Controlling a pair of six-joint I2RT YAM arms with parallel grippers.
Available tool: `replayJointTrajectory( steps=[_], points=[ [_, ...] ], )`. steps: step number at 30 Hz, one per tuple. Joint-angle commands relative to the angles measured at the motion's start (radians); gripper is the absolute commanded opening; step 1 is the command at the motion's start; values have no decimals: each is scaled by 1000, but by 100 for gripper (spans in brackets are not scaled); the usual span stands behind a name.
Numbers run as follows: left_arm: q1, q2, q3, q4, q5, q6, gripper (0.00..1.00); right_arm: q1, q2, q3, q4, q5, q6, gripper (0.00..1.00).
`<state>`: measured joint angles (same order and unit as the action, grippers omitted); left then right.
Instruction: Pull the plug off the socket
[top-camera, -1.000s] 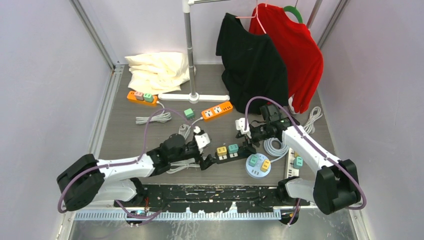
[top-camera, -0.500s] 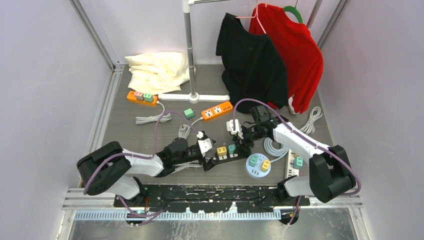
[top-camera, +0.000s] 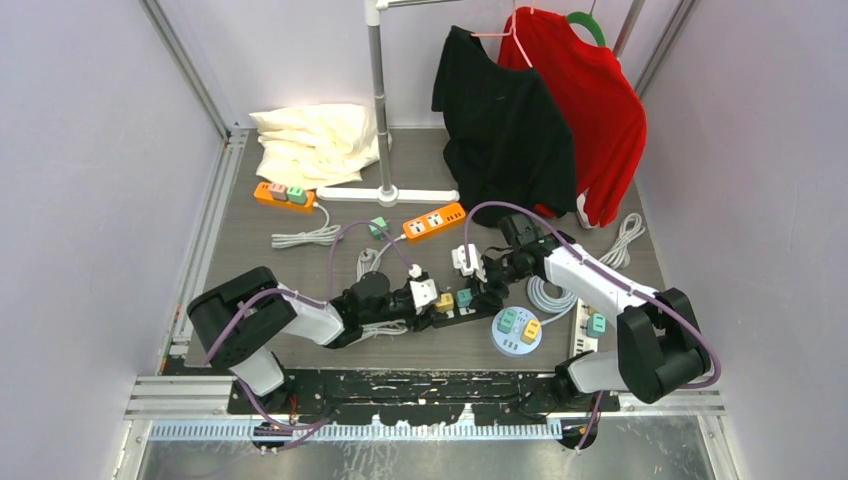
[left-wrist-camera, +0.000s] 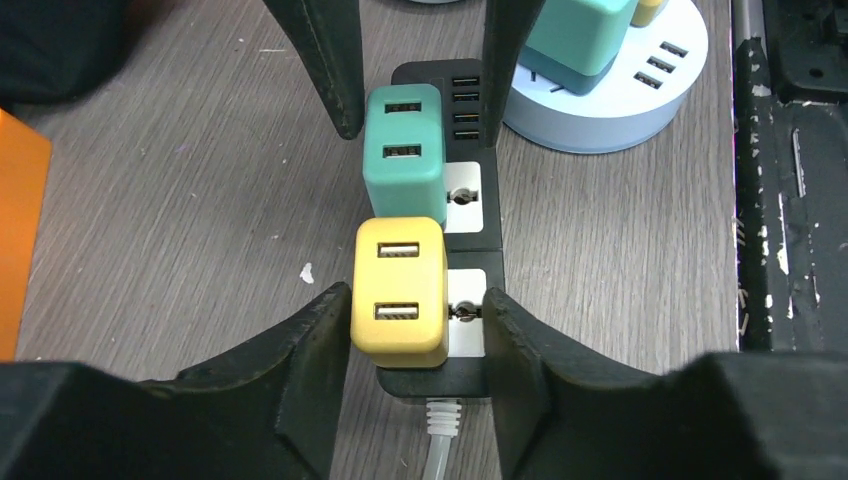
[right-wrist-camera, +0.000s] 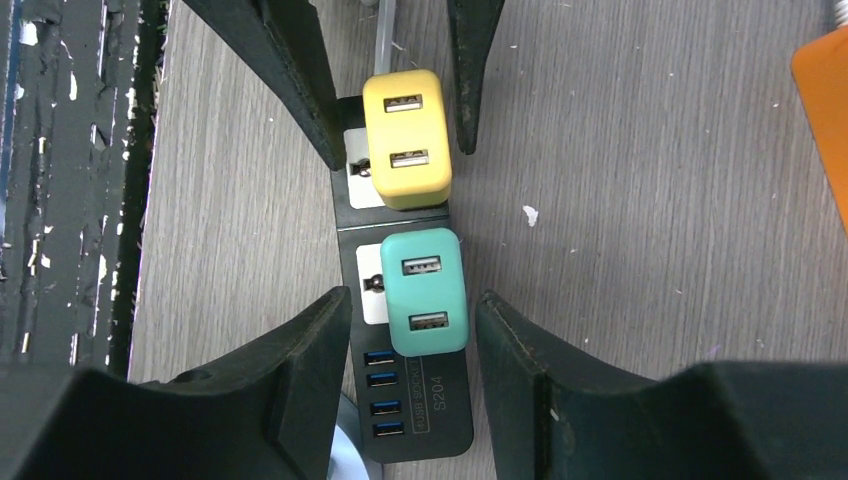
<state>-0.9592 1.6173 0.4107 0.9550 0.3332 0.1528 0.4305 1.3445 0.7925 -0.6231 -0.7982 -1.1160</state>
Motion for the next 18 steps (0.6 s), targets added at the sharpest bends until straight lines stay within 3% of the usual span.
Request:
replayJointTrajectory(
  steps=[1,4,12,16,18],
  points=[
    [6,8,25,121,34,-4,48,7,9,26,-12,-19,-31,53],
    [5,8,42,85,55,-15,37,11,10,23,-3,-23,-25,53],
    [6,22,49,74,60,-15,35,26,11,17,18,-18,-7,49],
    [6,36,61,59,66,-10,19,33,14,13,23,-13,-7,45],
    [7,47,66,57,70,-6,11,40,19,13,23,-8,-7,38]
  ],
)
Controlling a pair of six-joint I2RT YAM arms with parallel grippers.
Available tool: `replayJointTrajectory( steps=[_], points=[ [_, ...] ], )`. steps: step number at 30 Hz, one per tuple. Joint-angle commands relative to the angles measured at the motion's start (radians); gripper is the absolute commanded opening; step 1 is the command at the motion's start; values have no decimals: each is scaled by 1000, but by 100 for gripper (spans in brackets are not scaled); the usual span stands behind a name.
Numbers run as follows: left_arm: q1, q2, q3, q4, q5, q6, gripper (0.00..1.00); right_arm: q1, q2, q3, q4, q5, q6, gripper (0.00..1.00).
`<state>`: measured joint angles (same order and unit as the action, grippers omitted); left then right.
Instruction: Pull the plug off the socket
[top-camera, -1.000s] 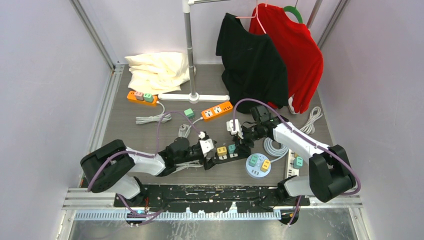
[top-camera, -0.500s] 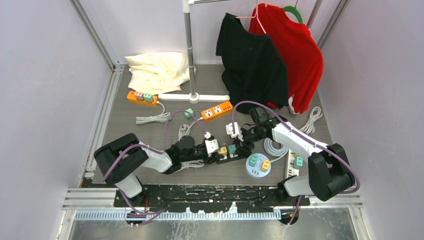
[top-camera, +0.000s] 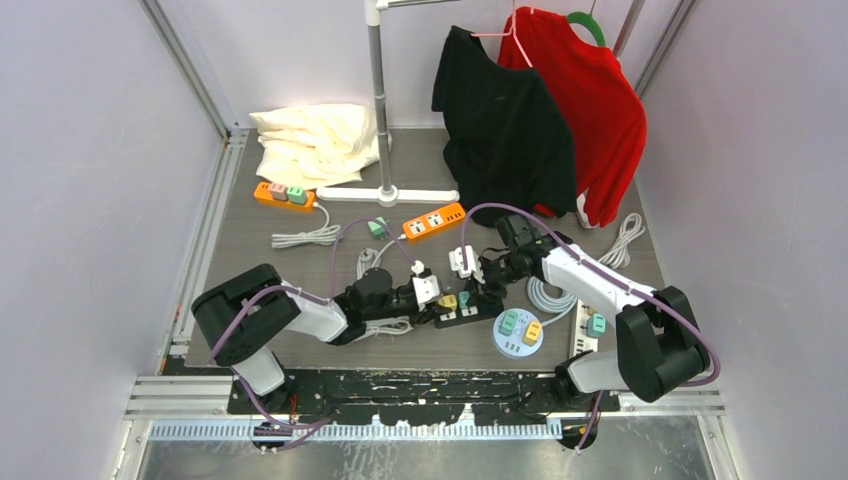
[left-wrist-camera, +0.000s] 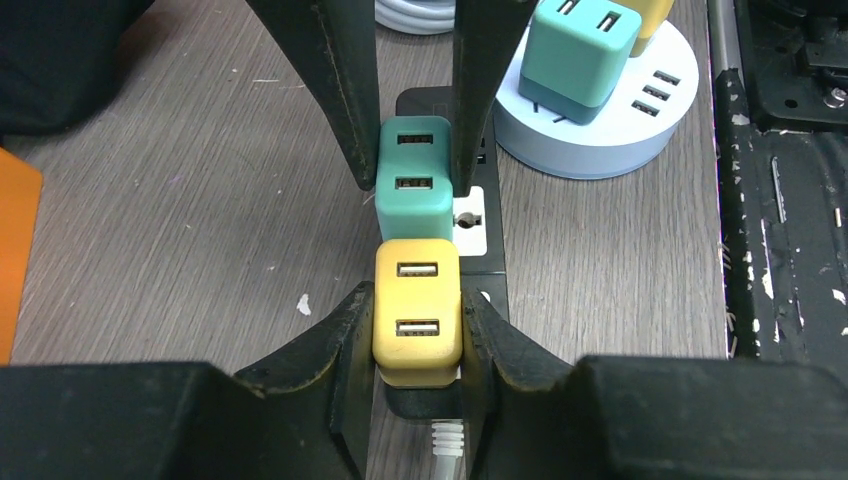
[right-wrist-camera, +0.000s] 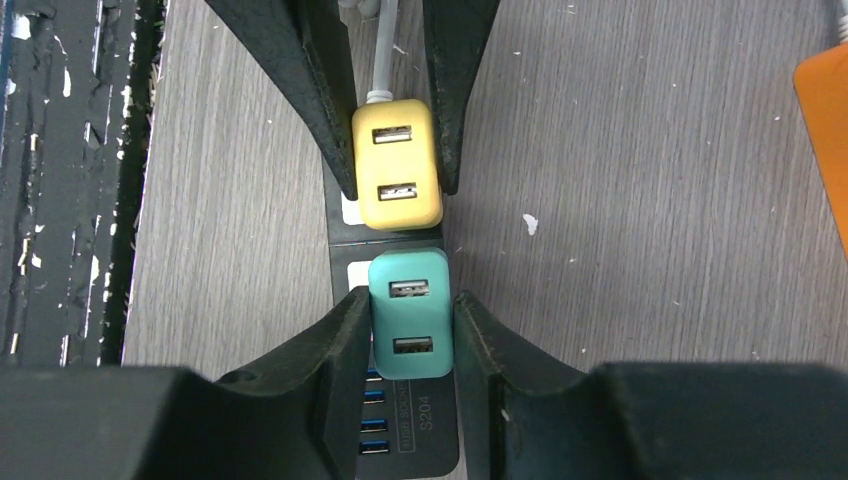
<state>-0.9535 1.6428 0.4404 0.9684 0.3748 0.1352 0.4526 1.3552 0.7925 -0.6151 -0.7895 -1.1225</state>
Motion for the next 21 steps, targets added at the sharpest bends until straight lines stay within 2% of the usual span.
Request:
replayJointTrajectory(
  steps=[1,3,6,10,17,21],
  points=[
    [0,28,40,41,33,13,6,20,13,15,15,-16,-1,34],
    [2,38,48,32,38,16,0,26,16,15,15,-15,-1,26],
    [6,49,47,32,48,15,0,23,16,27,35,-8,42,18],
    [38,91,29,105,64,-19,0,-12,1,43,22,5,55,14],
    [67,114,39,110,90,-52,0,-49,15,48,-162,3,-168,4],
    [69,126,46,110,81,-51,0,-16,12,30,-162,-79,-163,1]
  ],
)
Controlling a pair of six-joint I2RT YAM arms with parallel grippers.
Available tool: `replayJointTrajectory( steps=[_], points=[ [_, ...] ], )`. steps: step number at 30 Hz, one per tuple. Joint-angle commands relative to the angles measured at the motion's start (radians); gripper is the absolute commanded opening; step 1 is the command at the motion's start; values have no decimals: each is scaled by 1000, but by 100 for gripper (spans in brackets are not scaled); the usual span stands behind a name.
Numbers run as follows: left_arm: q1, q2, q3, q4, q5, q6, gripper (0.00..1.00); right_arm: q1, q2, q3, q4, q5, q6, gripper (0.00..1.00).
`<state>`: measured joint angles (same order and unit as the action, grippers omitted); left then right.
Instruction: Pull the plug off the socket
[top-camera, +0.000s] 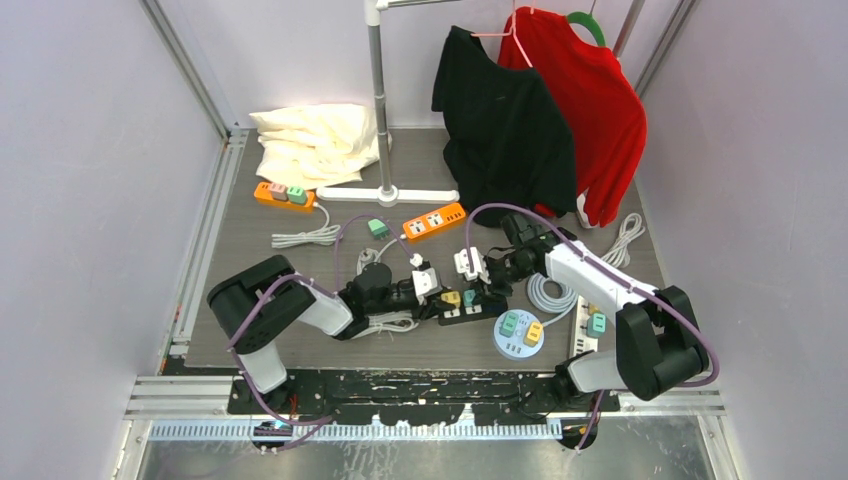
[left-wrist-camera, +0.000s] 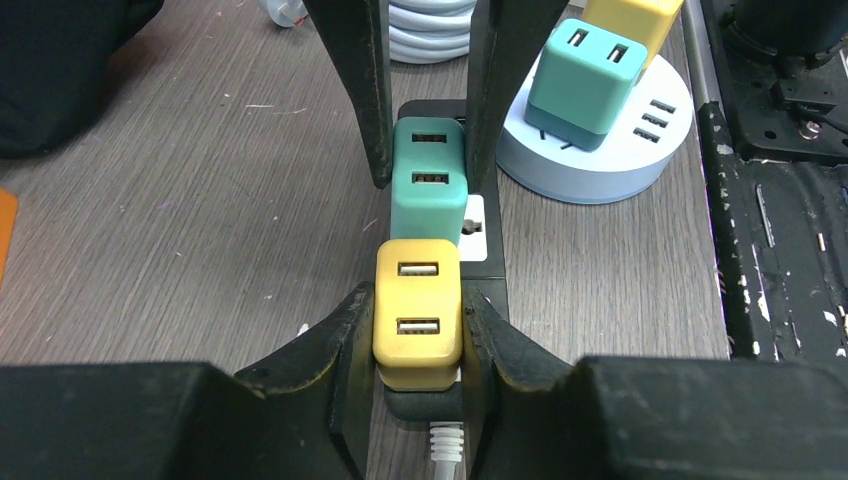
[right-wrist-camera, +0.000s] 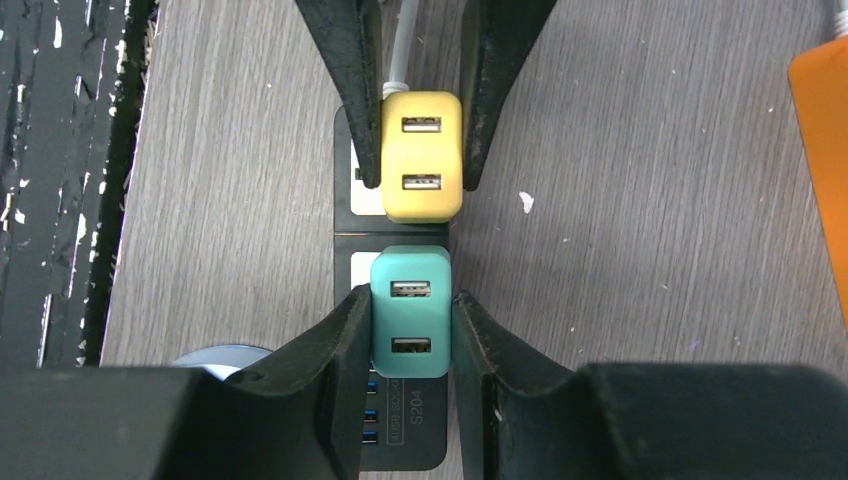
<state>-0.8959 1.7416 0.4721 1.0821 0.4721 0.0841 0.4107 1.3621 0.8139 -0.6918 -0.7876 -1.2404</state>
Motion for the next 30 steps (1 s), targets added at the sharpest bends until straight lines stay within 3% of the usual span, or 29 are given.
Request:
replayJointTrajectory(
  steps=[1,4,7,11,16,20,23,30],
  points=[
    [10,28,16,-8,-16,2,0,40,5,7,-45,-89,29,1],
    [11,30,19,-12,-14,4,0,63,12,14,135,-75,254,1],
    [12,38,22,-15,-14,6,0,60,11,17,203,-17,333,1],
    [11,37,23,-19,-15,6,0,12,-2,22,183,35,305,1],
    [12,38,25,-18,-19,5,0,-48,-34,17,27,30,91,1],
    [11,39,25,-19,-18,5,0,-43,-33,3,-97,-61,-76,1],
    [12,41,26,-21,-17,5,0,5,-19,1,-101,-106,-75,1],
    [12,47,34,-30,-14,6,0,35,-2,38,49,-120,168,1]
  ],
)
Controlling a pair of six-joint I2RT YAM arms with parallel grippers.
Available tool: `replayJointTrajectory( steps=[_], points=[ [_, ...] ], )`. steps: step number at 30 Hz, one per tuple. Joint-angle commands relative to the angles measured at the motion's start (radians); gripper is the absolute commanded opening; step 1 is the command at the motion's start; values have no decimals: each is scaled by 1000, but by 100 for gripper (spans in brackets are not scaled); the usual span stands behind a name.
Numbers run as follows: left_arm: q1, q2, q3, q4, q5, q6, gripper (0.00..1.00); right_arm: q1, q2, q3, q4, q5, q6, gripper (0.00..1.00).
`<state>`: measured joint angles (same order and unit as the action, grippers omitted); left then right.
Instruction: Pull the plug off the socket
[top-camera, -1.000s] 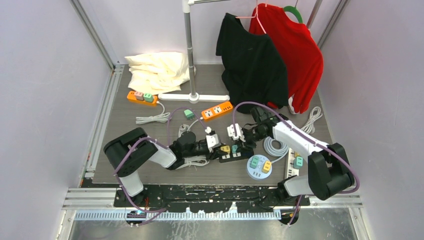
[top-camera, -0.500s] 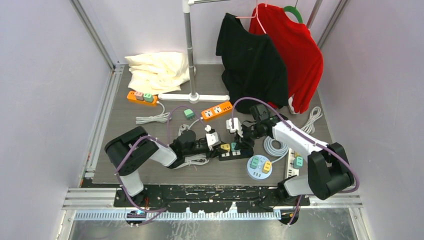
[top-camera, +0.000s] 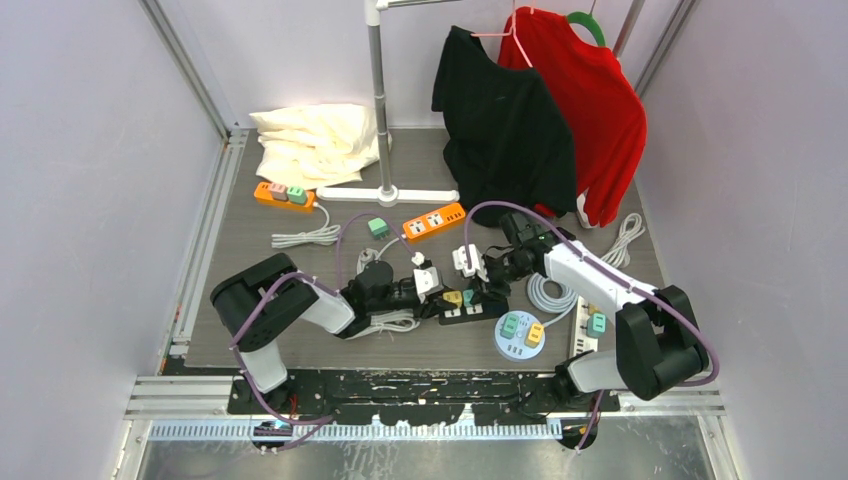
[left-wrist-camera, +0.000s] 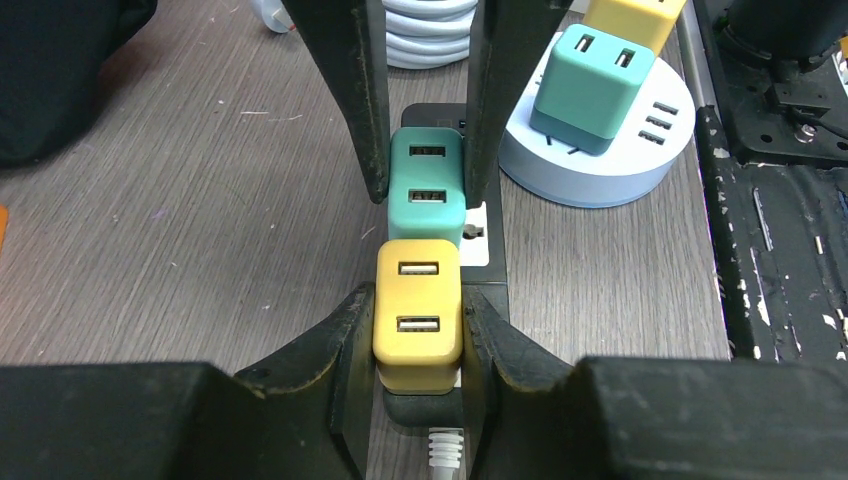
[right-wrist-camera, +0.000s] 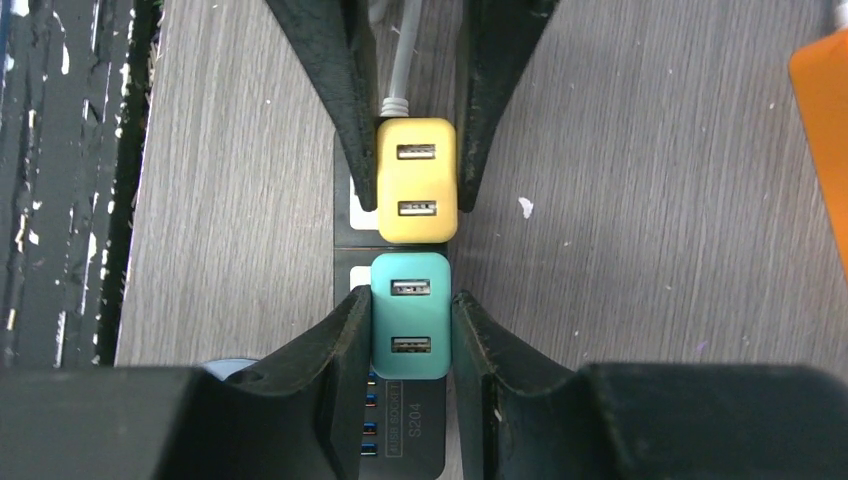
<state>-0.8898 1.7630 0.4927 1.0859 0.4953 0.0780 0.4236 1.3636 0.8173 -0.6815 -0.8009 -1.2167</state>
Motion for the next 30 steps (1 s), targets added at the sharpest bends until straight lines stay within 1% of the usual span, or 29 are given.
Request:
replayJointTrajectory(
  steps=[1,4,7,12,16,18,19,22,24,26,30],
  points=[
    [5,26,14,-36,-38,12,0,6,-11,35,52,-97,169,1],
    [6,25,14,-39,-38,12,0,-52,-33,36,48,-68,174,1],
    [6,24,15,-38,-38,12,0,-90,-55,29,-8,-48,86,1],
    [5,22,12,-38,-34,13,0,-97,-55,36,-167,-100,-100,1],
    [5,24,16,-41,-32,13,0,-67,-48,26,-215,-175,-160,1],
    [6,26,20,-47,-31,15,0,-34,-43,28,-197,-194,-137,1],
    [6,26,21,-48,-31,14,0,-22,-38,30,-169,-196,-99,1],
    [6,27,21,-49,-31,14,0,-14,-26,40,-57,-202,67,1],
    [6,28,23,-52,-31,14,0,-14,-28,43,2,-181,144,1],
    [6,30,26,-55,-31,14,0,-22,-33,43,30,-147,180,1],
    [6,28,24,-54,-33,13,0,-72,-53,56,18,-108,180,1]
  ],
)
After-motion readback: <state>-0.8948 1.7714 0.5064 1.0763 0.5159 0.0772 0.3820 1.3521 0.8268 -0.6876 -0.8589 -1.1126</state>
